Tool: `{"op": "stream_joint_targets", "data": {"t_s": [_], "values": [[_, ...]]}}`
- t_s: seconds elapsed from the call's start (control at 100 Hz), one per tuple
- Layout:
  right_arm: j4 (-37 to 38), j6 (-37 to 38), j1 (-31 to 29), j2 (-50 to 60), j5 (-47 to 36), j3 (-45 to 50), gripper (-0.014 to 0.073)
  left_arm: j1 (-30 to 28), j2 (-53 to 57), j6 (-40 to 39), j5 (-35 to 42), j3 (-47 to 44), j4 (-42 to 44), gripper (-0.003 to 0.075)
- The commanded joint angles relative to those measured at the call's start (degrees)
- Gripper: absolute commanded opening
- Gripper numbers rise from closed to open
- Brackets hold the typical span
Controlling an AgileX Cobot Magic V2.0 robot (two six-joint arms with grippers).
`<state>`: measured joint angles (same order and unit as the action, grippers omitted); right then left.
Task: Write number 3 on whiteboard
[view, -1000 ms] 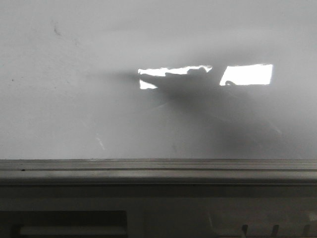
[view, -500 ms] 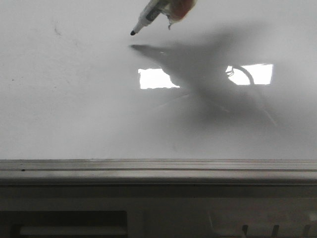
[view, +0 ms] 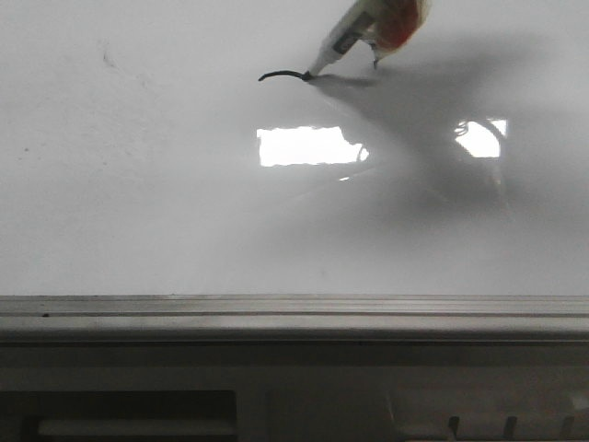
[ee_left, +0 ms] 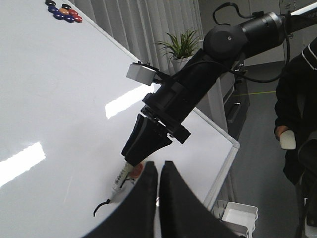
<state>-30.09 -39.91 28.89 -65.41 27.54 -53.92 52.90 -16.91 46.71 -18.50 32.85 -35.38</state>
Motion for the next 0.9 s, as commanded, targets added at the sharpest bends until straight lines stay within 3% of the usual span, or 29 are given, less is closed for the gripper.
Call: {"op": "stream_joint_targets", "data": {"t_s": [0.0,0.24,0.43,0.67,0.89], "values": [[1.9,0.4,-0.8,0.8,-1.6,-0.1,-0.0057,0.3,-0.7,-0.7,3.2,1.4,-0.8,-0.0021],[-1.0,0.4,4.3,-2.7,-6.9,1.2,-0.0057,0.3,-0.7,-0.7,3.7,1.3,-0.7,-0.0021],[0.6,0.4,3.5,-2.5,-6.7,1.2,-0.0057,0.3,-0.7,-0.7,3.7,1.3,-0.5,-0.0021],[1.0,2.2,-2.2,2.1,-1.0,2.3,-0.0057,0.3,-0.7,-0.7,3.7,1.3,-0.5,-0.0021],[-4.6,2.6,1.0,2.1,-3.2,6.9,-0.0057,0.3,-0.7,-0.7,4.1,0.8,-0.5,-0.0021]]}}
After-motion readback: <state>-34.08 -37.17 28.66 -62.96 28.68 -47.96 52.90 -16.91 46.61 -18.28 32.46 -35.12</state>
